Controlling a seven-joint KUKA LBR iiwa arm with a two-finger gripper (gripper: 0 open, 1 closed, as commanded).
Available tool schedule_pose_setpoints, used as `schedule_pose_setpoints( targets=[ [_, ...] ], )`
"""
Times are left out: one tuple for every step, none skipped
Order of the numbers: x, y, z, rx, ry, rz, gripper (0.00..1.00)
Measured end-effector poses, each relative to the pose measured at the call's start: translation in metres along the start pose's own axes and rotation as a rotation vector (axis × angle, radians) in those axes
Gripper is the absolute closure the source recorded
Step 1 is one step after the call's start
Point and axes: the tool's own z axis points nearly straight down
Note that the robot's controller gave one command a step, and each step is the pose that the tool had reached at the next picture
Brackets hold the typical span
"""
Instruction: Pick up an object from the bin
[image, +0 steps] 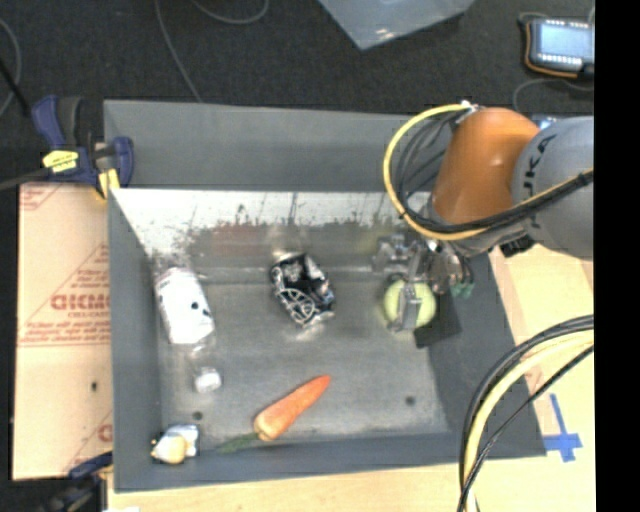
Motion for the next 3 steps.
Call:
schedule_pose_setpoints(
  targets=[
    [-0.002,0.000,-0.005,0.001,-0.007,-0.001,0.00],
    [0.015,-0.030,0.030,0.000,-0.011,0.018,0.00],
    [0.024,-0.052,0.059,0.001,-0.004,0.037,0.00]
  ],
)
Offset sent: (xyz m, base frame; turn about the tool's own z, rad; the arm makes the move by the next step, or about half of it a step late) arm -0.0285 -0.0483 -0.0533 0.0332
